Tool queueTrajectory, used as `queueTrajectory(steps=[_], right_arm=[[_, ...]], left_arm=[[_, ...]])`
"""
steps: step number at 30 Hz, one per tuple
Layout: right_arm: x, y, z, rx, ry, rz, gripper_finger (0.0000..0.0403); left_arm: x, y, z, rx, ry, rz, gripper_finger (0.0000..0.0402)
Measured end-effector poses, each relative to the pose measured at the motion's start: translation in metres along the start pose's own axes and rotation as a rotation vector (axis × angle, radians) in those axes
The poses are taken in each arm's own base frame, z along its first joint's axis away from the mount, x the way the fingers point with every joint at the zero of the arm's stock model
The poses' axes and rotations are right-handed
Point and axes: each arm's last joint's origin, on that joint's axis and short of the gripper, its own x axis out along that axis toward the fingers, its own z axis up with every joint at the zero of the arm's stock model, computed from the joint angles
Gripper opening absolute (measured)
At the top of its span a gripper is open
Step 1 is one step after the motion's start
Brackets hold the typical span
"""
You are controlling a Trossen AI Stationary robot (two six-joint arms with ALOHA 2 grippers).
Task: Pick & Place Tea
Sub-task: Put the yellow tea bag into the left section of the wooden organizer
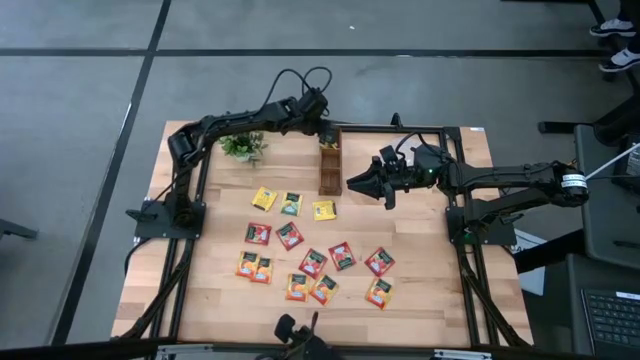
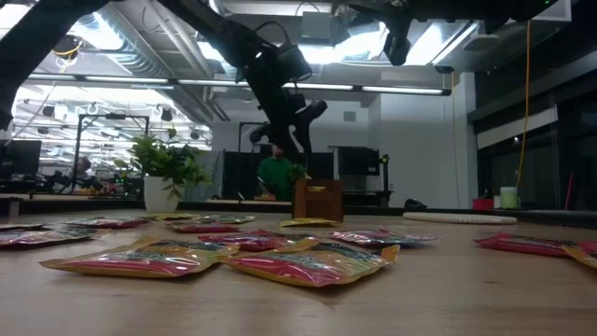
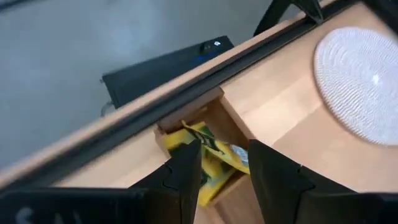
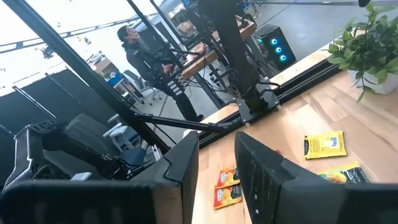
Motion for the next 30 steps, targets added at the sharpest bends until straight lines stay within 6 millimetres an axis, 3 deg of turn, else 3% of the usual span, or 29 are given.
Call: queueTrajectory(steps=[7,30], right_arm=[[0.0,0.0,0.0,0.02,0.0,0.0,0.0106],[0.0,-0.001,0.001,0.022,-0.023,-0.031,0.0106]], left_arm=[[0.007,-0.002,0.005,-0.125,-0.048,-0.049,0.0127],[0.014,0.004,-0.006,-0.117,0.012,0.053,0.0127]])
